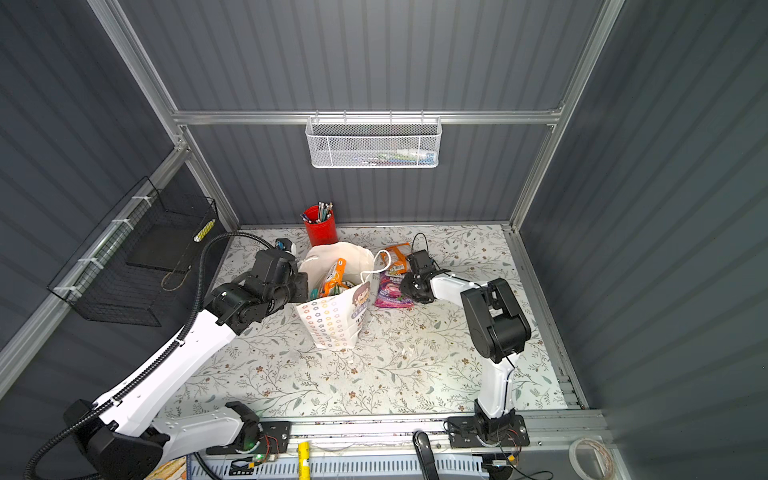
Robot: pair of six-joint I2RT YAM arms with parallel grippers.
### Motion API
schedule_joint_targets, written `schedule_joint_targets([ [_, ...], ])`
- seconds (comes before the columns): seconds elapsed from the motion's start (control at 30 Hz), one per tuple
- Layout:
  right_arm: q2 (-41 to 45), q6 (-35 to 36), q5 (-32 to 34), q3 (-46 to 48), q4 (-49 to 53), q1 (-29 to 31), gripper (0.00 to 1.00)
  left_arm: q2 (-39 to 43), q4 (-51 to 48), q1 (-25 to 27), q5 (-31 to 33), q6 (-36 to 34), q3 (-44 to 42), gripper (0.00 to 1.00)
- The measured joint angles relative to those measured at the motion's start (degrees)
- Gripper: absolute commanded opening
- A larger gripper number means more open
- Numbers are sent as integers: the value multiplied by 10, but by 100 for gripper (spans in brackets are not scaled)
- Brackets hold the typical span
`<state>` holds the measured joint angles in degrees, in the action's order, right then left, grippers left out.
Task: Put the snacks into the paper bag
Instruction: 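Grasp the purple Berries packet with the right gripper and lift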
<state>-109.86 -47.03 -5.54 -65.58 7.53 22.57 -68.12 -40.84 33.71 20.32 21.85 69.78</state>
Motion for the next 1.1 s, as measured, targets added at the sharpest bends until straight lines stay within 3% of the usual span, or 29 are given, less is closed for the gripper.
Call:
schedule_joint_targets([
  [0.13,35,-10,-7,45,-29,0,0,0,0,0,-2,-1,0,0],
  [0.4,161,-14,-6,126,-20,0,0,0,2,0,-9,-3,0,0],
  [0.77,352,-23,7,163,11,5,0,1,4,0,-24,-3,0,0],
  [0.93,448,-27,39,160,44,35,0,2,7,0,-35,-5,0,0],
  [1.1,518,-20,104,111,96,104,0,4,8,0,-39,-5,0,0],
])
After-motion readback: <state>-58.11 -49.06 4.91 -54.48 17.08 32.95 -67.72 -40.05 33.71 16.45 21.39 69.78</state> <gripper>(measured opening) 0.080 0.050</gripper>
